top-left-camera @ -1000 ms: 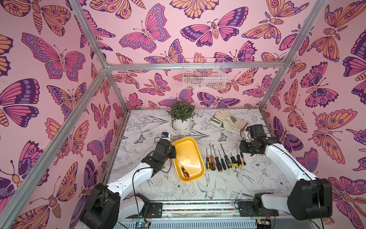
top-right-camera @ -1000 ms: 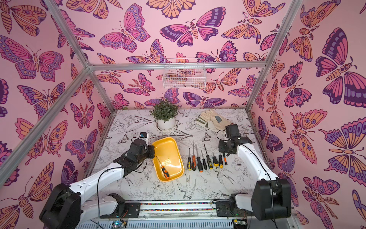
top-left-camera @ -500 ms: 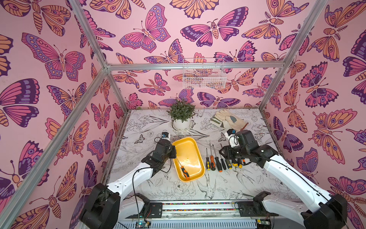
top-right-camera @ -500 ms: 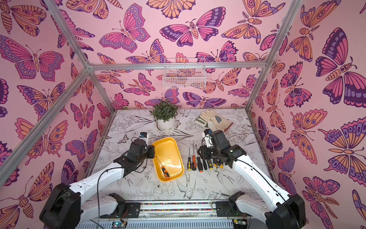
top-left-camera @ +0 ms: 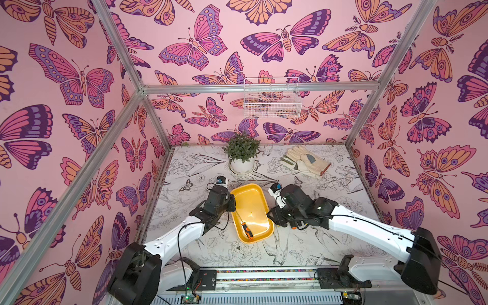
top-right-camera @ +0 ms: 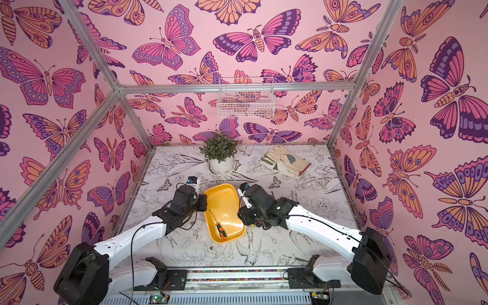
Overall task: Take out the screwdriver from the storage box
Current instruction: Pick up the screwdriver from the storage box.
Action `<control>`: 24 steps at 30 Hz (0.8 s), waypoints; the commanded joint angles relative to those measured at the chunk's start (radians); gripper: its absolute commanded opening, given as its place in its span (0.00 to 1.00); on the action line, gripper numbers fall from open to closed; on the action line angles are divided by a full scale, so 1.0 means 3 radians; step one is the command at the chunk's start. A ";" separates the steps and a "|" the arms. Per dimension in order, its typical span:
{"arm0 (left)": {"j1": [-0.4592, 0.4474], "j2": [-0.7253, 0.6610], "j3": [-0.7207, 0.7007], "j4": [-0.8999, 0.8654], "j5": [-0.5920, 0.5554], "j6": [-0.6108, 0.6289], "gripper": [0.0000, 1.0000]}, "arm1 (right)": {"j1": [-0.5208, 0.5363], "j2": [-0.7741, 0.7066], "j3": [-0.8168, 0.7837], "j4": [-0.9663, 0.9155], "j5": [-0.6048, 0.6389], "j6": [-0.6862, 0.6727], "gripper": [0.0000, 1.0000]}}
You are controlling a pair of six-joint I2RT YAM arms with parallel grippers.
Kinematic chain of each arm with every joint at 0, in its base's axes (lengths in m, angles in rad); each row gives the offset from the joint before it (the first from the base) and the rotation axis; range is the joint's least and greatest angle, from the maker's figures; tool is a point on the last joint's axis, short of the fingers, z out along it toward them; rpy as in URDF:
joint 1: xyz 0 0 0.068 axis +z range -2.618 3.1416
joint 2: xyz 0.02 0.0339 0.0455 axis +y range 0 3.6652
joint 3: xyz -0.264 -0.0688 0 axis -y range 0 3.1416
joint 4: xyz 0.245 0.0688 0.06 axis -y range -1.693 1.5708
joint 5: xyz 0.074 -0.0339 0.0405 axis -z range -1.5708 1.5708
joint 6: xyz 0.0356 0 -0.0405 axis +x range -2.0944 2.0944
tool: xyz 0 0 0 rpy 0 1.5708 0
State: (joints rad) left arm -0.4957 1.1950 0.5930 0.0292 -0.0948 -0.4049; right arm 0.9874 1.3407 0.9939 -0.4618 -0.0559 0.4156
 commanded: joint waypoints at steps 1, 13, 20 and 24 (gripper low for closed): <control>0.0021 -0.0068 0.0012 0.0068 0.0040 -0.0030 0.00 | 0.0136 0.0293 0.0222 0.0177 0.0193 0.0152 0.47; 0.0026 -0.0063 0.0002 0.0071 -0.0012 -0.0021 0.00 | 0.0509 0.1158 0.0830 0.0019 0.0238 0.0148 0.46; 0.0026 -0.0023 0.0028 0.0064 -0.0003 -0.0030 0.00 | 0.0545 0.1421 0.0874 -0.0032 0.0245 0.0201 0.46; 0.0026 -0.0015 0.0037 0.0065 0.0000 -0.0031 0.00 | 0.0548 0.1550 0.0892 -0.0061 0.0233 0.0250 0.46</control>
State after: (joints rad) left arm -0.4957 1.1862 0.5930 0.0292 -0.0967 -0.4049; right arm 1.1423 1.7813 1.2331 -0.4431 -0.0002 0.4683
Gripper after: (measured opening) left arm 0.118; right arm 0.460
